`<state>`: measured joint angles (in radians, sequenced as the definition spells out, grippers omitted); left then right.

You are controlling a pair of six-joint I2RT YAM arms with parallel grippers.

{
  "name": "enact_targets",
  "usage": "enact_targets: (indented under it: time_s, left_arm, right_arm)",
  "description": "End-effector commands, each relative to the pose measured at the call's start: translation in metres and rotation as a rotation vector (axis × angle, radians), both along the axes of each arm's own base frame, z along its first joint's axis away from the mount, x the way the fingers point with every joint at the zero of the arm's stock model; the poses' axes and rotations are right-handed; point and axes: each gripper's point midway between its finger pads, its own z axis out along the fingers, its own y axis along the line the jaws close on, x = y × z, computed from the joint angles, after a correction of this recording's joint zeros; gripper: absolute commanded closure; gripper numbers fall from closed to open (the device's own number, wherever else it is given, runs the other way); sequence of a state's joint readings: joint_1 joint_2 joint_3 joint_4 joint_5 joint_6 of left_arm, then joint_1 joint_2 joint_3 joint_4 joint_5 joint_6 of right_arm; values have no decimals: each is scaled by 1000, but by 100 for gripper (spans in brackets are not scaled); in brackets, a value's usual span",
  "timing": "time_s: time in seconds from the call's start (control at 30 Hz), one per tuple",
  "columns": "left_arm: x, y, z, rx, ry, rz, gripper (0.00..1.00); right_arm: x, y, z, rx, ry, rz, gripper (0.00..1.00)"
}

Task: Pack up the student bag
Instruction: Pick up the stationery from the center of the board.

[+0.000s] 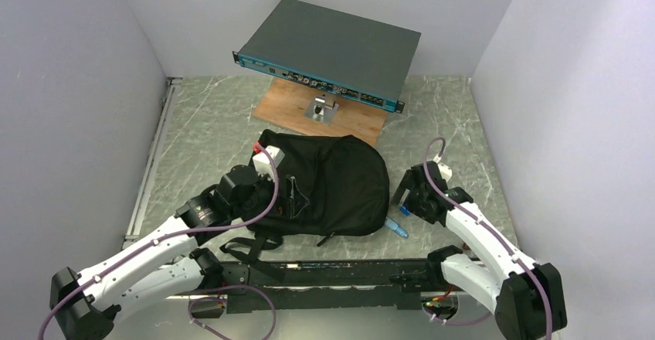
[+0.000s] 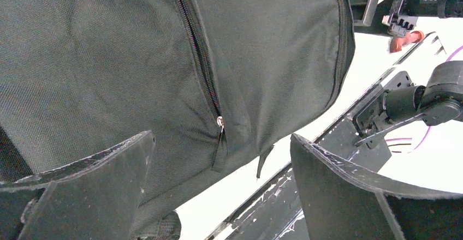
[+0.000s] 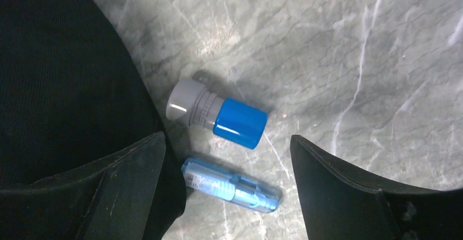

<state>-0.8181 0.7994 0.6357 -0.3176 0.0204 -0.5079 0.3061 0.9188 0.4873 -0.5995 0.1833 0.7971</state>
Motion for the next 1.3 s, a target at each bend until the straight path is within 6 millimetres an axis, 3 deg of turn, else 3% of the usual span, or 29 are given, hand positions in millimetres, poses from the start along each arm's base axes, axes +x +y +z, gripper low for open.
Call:
enact_targets:
  time_s: [0.0,0.1,0.33,0.6,0.93,1.03,1.27]
  left_arm:
    - [4,-1,7,-24,-49,-9,0]
    - [6,-3,9,-26,-61,-21,0]
    - [5,-6,9,-27,-69,-60,0]
    - [0,2,10,-19,-79,-78,0]
    - [0,6,10,-18,-44,-60,0]
    - [1,-2,13,-39,-13,-61,0]
    - [24,-10,11,-9,84,41,0]
  right_arm:
    - [-9,12,12,2,51,41,13]
    - [-9,21,10,-4,67,87,15]
    - [7,7,10,-293,149,127,15]
    - [33,15,-12,-268,109,195,17]
    - [27,3,-30,-215,146,118,26]
    - [27,-2,-29,-209,136,82,50]
    - [34,-5,-16,-187,30,56,53]
